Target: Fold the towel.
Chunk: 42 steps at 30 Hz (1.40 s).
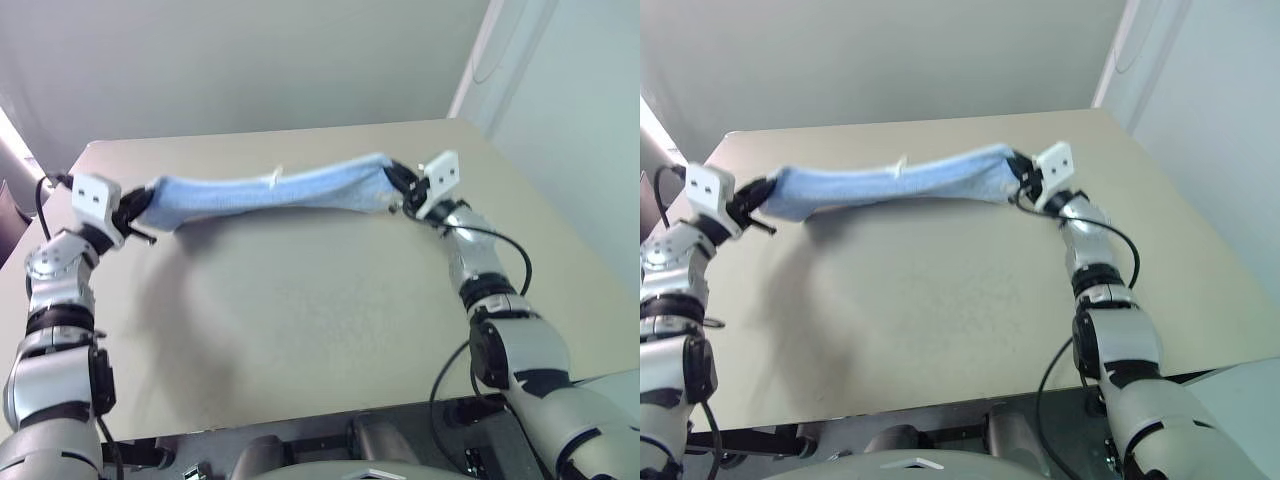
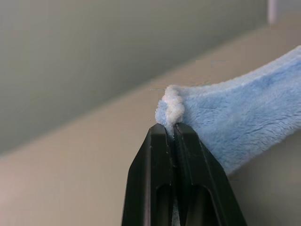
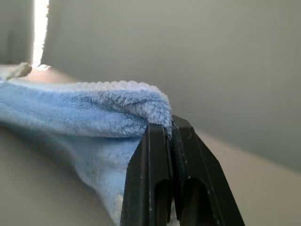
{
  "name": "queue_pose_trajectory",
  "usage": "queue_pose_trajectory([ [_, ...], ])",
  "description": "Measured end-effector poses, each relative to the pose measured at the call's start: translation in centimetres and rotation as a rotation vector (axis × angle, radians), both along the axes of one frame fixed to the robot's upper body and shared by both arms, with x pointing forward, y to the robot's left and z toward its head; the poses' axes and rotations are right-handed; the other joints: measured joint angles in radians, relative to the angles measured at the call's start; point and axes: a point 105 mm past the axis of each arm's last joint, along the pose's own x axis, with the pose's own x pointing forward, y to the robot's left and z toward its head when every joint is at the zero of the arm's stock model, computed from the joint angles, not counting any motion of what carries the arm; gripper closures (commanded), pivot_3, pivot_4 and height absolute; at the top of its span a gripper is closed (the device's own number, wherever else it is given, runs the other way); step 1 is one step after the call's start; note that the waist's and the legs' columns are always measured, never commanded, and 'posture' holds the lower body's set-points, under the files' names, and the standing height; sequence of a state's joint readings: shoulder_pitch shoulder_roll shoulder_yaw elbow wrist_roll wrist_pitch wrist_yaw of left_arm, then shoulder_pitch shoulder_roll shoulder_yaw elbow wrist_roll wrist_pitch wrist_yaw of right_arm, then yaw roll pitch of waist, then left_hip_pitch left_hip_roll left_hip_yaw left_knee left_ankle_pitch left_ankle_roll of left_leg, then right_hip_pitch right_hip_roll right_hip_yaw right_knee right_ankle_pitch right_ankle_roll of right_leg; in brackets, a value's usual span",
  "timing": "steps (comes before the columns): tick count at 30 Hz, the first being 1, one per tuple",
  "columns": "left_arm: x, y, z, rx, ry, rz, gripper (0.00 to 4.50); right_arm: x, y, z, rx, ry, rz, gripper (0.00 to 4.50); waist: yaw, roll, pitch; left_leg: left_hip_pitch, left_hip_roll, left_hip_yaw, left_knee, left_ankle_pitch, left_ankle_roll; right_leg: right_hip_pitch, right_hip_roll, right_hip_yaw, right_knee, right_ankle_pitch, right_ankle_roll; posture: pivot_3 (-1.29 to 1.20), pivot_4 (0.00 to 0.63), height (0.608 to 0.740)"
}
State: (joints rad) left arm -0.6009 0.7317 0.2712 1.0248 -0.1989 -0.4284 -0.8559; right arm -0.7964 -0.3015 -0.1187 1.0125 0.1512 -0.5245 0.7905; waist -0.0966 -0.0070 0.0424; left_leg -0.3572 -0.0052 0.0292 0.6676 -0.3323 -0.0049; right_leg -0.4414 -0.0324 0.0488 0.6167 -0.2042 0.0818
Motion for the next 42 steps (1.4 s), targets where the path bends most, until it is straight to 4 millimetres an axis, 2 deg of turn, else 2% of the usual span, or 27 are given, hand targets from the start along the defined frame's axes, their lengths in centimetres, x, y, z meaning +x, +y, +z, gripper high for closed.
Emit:
queue_pose_trajectory([
  [5, -5.9, 1.5, -2.1, 0.012, 0.097, -0.095, 4.47, -5.0, -0.9, -3.1, 0.0, 0.073, 0.134, 4.5, 0.001, 0.0, 0.0, 0.002, 0.001, -0.001, -0.001, 0.0, 0.0, 0.0, 0.0, 0.0, 0.002, 0.0, -0.001, 0.0, 0.0, 0.74],
  [10, -11.2, 1.5, -3.9, -0.055, 0.215, -0.121, 4.47, -8.9, -2.2, -4.9, -0.007, 0.213, 0.176, 4.5, 0.018, 0.0, -0.001, 0.007, 0.001, 0.001, 0.0, 0.0, 0.0, 0.004, -0.003, 0.0, 0.002, -0.001, -0.002, 0.0, 0.0, 0.74],
  [14, -14.0, 1.6, -4.5, -0.067, 0.273, -0.104, 4.47, -11.4, -2.4, -5.4, -0.043, 0.305, 0.224, 4.5, 0.038, -0.001, -0.001, 0.019, 0.003, 0.001, 0.0, 0.0, 0.0, 0.016, -0.002, -0.003, 0.001, -0.008, -0.01, 0.0, 0.0, 0.74],
  [19, -16.3, 1.8, -6.6, -0.083, 0.329, -0.046, 4.47, -13.6, -2.3, -6.8, -0.062, 0.414, 0.241, 4.5, 0.056, -0.001, -0.001, 0.02, 0.003, 0.001, 0.001, 0.0, 0.0, 0.017, 0.002, -0.003, 0.0, -0.011, -0.007, 0.0, 0.0, 0.74],
  [23, -15.4, 1.7, -6.3, -0.114, 0.283, -0.016, 4.47, -12.7, -2.2, -6.3, -0.055, 0.429, 0.206, 4.5, 0.057, -0.005, -0.002, 0.02, 0.003, 0.001, 0.003, 0.0, 0.0, 0.018, 0.004, -0.004, 0.002, -0.011, -0.007, 0.0, 0.0, 0.74],
  [27, -13.3, 1.7, -5.0, -0.136, 0.208, 0.009, 4.47, -10.2, -1.7, -4.4, -0.031, 0.387, 0.161, 4.5, 0.054, -0.006, -0.002, 0.019, 0.004, 0.001, 0.008, 0.0, 0.0, 0.018, 0.006, -0.004, 0.004, -0.011, -0.007, 0.0, 0.0, 0.74],
  [29, -12.4, 1.8, -4.4, -0.146, 0.179, 0.014, 4.47, -9.0, -1.5, -4.3, -0.028, 0.387, 0.138, 4.5, 0.052, -0.006, -0.003, 0.019, 0.004, 0.001, 0.009, 0.0, 0.0, 0.018, 0.005, -0.004, 0.004, -0.009, -0.009, 0.0, 0.0, 0.74],
  [32, -11.3, 1.9, -4.6, -0.166, 0.181, 0.027, 4.47, -7.4, -1.1, -5.3, -0.028, 0.424, 0.105, 4.5, 0.052, -0.006, -0.003, 0.018, 0.003, 0.001, 0.009, 0.0, 0.0, 0.018, 0.005, -0.004, 0.004, -0.008, -0.01, 0.0, 0.0, 0.74],
  [36, -9.9, 2.0, -6.2, -0.191, 0.241, 0.05, 4.47, -5.0, -0.3, -6.8, -0.02, 0.47, 0.043, 4.5, 0.052, -0.006, -0.003, 0.018, 0.003, 0.001, 0.009, 0.0, 0.0, 0.018, 0.006, -0.004, 0.006, -0.007, -0.008, 0.0, 0.0, 0.74],
  [42, -7.4, 2.8, -7.5, -0.23, 0.295, 0.143, 4.47, -2.9, 1.2, -8.8, -0.023, 0.528, -0.007, 4.5, 0.051, -0.006, -0.003, 0.018, 0.003, 0.001, 0.011, 0.0, 0.0, 0.017, 0.005, -0.004, 0.01, -0.006, -0.006, 0.0, 0.0, 0.74],
])
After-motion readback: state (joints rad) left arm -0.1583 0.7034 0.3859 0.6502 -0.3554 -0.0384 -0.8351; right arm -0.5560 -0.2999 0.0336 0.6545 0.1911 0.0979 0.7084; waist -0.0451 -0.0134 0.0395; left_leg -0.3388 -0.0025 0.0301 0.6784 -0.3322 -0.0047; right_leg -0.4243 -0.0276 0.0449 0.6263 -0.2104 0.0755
